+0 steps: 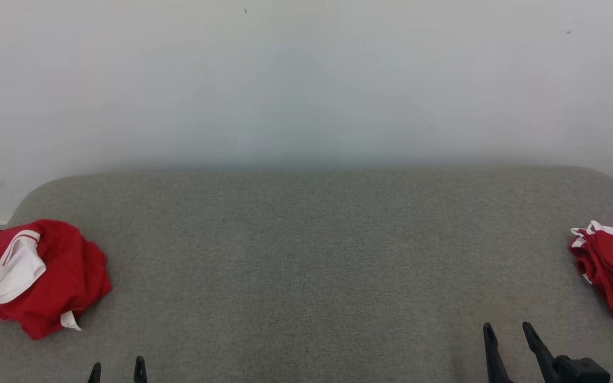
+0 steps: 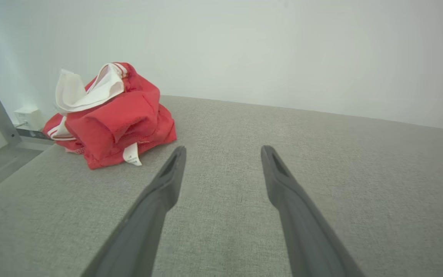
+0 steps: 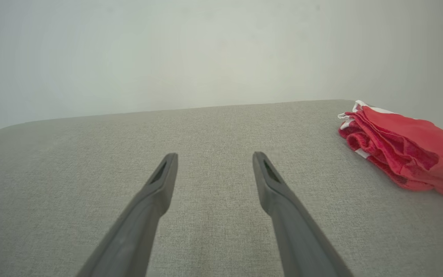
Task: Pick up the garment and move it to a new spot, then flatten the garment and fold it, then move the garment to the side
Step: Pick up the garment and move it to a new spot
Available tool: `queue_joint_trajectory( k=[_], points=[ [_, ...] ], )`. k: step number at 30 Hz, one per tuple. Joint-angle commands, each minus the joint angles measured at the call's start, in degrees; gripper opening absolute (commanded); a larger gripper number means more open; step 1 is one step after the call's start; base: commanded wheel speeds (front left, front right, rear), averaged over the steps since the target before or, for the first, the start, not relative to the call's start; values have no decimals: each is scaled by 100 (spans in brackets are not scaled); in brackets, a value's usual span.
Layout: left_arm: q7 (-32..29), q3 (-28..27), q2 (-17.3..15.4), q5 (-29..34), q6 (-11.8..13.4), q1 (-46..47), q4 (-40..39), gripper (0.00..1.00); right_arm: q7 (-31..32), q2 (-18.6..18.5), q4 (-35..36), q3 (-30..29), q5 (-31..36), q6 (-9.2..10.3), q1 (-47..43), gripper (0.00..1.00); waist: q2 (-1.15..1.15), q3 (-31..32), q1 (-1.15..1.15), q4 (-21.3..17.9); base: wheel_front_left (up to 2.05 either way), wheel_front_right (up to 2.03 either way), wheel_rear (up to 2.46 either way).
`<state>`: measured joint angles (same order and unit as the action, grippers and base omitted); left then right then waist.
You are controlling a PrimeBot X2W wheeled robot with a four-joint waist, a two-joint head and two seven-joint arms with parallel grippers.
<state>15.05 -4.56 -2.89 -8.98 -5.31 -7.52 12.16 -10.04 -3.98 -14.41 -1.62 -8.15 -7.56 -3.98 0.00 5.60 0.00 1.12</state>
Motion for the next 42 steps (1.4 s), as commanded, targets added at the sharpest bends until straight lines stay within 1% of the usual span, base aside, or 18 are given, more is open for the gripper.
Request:
queue_joint_trajectory(
  k=[1,5,6,8,14,18,23,31,42],
  points=[
    [19,-58,0,23,23,25,-28,100,4,25,-32,52,-47,14,-54,100,0,3,0,303,0,0,0],
    [19,-125,0,92,25,-49,-56,100,-38,18,-59,64,-59,14,-30,100,0,34,0,683,0,0,0],
    [19,-125,0,92,25,-49,-56,100,-38,18,-59,64,-59,14,-30,100,0,34,0,683,0,0,0],
    [19,-162,0,129,9,-76,-58,100,-61,35,-78,72,-85,14,-19,100,0,54,0,884,0,0,0],
    [18,-305,0,166,-7,-201,-84,100,-123,65,-247,291,-160,14,164,100,0,105,0,1432,0,0,0],
    [19,-413,-14,191,-17,-238,-99,100,-145,76,-352,467,-210,14,252,100,0,135,0,1714,0,0,0],
    [18,-532,-11,186,-13,-328,-163,100,-173,85,-419,550,-241,14,298,100,0,131,0,1968,0,0,0],
    [19,-619,-7,185,-47,-367,-217,100,-185,94,-451,586,-228,14,277,100,0,75,0,2179,0,0,0],
    [19,-742,-3,189,-24,-349,-288,100,-186,97,-481,677,-259,14,219,100,0,33,0,2098,0,0,0]
  ],
)
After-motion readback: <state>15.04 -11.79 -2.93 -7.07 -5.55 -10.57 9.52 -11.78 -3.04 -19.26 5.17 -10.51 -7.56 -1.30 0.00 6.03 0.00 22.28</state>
